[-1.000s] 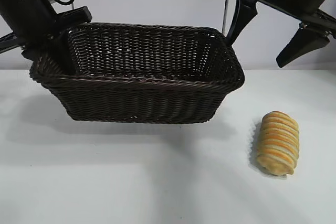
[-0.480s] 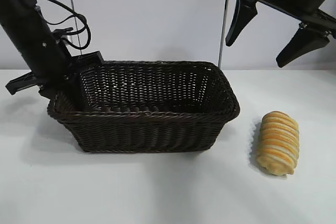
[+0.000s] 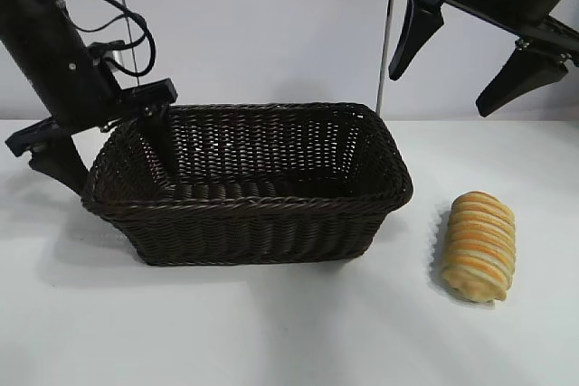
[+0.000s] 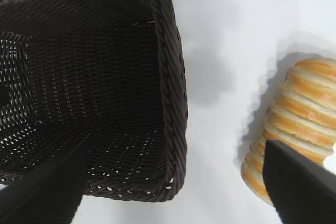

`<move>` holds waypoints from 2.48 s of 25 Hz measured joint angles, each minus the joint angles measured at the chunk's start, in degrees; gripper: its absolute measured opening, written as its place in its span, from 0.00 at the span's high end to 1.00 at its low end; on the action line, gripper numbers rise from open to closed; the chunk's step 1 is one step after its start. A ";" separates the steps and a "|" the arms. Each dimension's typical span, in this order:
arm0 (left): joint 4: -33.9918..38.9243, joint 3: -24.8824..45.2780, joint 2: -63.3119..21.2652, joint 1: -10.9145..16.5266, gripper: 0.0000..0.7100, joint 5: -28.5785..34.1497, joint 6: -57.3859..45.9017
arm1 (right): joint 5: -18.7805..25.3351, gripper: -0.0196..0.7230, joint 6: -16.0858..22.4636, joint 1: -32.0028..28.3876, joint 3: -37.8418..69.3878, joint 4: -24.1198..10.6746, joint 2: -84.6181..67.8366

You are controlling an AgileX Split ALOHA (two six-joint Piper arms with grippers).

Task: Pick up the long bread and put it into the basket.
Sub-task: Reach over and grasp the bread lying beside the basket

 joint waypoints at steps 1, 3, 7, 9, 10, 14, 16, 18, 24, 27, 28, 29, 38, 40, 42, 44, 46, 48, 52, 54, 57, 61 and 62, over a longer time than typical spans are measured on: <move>0.60 0.00 -0.92 0.06 0.02 0.54 -0.45 | -0.01 0.09 0.00 0.00 0.00 0.00 0.00; 1.54 0.00 -2.94 0.06 0.02 1.48 -1.36 | 0.13 0.09 0.00 0.00 0.00 0.00 0.00; 2.52 0.00 -5.18 0.11 0.02 3.39 -3.18 | 0.52 0.09 0.00 0.00 0.00 0.00 0.00; 2.65 0.00 -5.19 0.11 0.02 4.39 -4.13 | 0.53 0.09 0.00 0.00 0.00 0.00 0.00; 2.70 0.00 -5.19 0.11 0.02 4.71 -4.72 | 0.58 0.09 0.00 0.00 0.00 0.00 0.00; 2.70 0.00 -5.42 0.11 0.02 4.95 -5.52 | 1.14 0.09 0.00 0.00 0.00 0.00 0.00; 2.77 0.00 -5.78 0.11 0.02 5.13 -5.72 | 1.24 0.09 0.00 0.00 0.00 -0.20 0.00; 2.77 0.00 -6.36 0.11 0.02 5.19 -6.23 | 1.24 0.09 0.00 0.00 0.00 -0.44 0.00; 2.72 0.00 -6.50 0.11 0.02 5.39 -7.53 | 1.34 0.09 0.00 0.00 0.00 -0.45 0.00; 2.72 0.00 -6.50 0.11 0.02 5.39 -8.05 | 1.34 0.09 0.00 0.00 0.00 -0.40 0.00; 2.72 0.00 -6.50 0.11 0.02 5.39 -8.11 | 1.34 0.09 0.00 0.00 0.00 -0.40 0.00; 2.72 0.00 -6.50 0.11 0.02 5.39 -8.15 | 1.34 0.09 0.00 0.00 0.00 -0.34 0.00; 2.27 0.00 -6.50 0.11 0.02 5.39 -8.15 | 3.57 0.09 4.78 -0.89 0.00 -14.45 -0.02; 2.27 0.00 -6.50 0.11 0.02 5.33 -8.15 | 4.51 0.09 6.40 -2.70 0.00 -19.06 -0.02; 2.27 0.00 -6.50 0.11 0.02 5.33 -8.15 | 4.58 0.09 6.99 -4.71 0.53 -20.75 -0.02; 2.27 0.00 -6.50 0.11 0.02 5.28 -8.15 | 3.83 0.09 7.10 -6.65 2.28 -21.47 -0.24; 2.27 0.00 -6.50 0.11 0.02 5.22 -8.15 | 1.71 0.09 7.20 -7.58 4.92 -21.47 -0.43; 2.27 0.00 -6.50 0.11 0.02 5.10 -8.15 | -1.90 0.09 7.25 -7.84 8.01 -20.78 -0.43; 2.27 0.00 -6.50 0.11 0.02 5.10 -8.15 | -11.05 0.09 7.25 -7.84 14.69 -15.87 -0.43; 2.27 0.00 -6.50 0.11 0.02 5.10 -8.15 | -15.33 0.09 7.25 -7.84 17.72 -13.53 -0.43; 2.27 0.00 -6.50 0.11 0.02 5.10 -8.15 | -20.38 0.09 7.25 -7.84 20.95 -12.10 -0.43; 2.27 0.00 -6.50 0.11 0.02 5.06 -8.15 | -25.52 0.09 7.25 -7.84 24.10 -11.25 -0.43; 2.27 0.00 -6.50 0.11 0.02 5.06 -8.15 | -26.58 0.09 7.25 -7.84 24.67 -10.87 -0.43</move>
